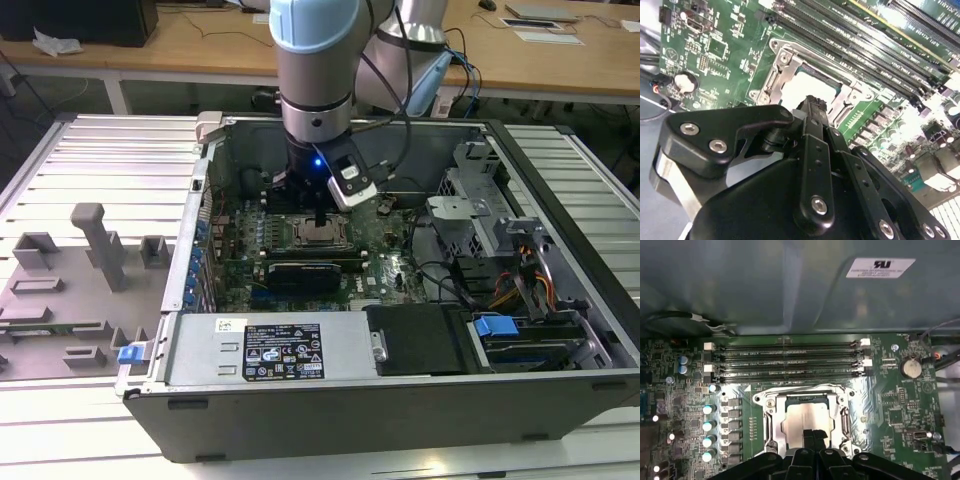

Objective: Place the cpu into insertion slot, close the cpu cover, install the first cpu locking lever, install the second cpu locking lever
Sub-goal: 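Install the second cpu locking lever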

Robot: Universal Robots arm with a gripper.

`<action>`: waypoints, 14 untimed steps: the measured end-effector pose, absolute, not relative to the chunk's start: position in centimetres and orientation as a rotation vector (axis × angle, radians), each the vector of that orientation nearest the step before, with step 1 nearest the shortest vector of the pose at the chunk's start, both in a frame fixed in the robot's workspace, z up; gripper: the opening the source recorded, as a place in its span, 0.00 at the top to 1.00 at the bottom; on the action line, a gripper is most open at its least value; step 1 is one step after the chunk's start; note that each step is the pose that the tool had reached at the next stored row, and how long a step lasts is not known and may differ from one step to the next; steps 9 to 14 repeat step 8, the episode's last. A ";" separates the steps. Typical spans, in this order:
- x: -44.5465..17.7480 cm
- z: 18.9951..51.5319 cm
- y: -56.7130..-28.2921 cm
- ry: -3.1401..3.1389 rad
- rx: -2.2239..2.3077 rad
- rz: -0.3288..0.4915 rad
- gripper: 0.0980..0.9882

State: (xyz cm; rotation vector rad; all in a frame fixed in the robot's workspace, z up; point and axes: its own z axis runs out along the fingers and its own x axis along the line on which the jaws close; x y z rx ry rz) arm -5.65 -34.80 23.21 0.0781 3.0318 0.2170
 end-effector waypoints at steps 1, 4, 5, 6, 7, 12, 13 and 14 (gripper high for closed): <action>-5.6 23.4 -34.8 3.032 0.078 0.216 0.99; -5.7 23.5 -34.8 3.032 0.078 0.216 0.99; -5.7 23.5 -34.8 3.032 0.078 0.216 0.99; -5.7 23.5 -34.8 3.032 0.078 0.216 0.99; -5.7 23.5 -34.8 3.032 0.078 0.216 0.99; -5.7 23.5 -34.8 3.032 0.078 0.216 0.99; -5.7 23.5 -34.8 3.032 0.078 0.216 0.99; -5.7 23.5 -34.8 3.032 0.078 0.216 0.99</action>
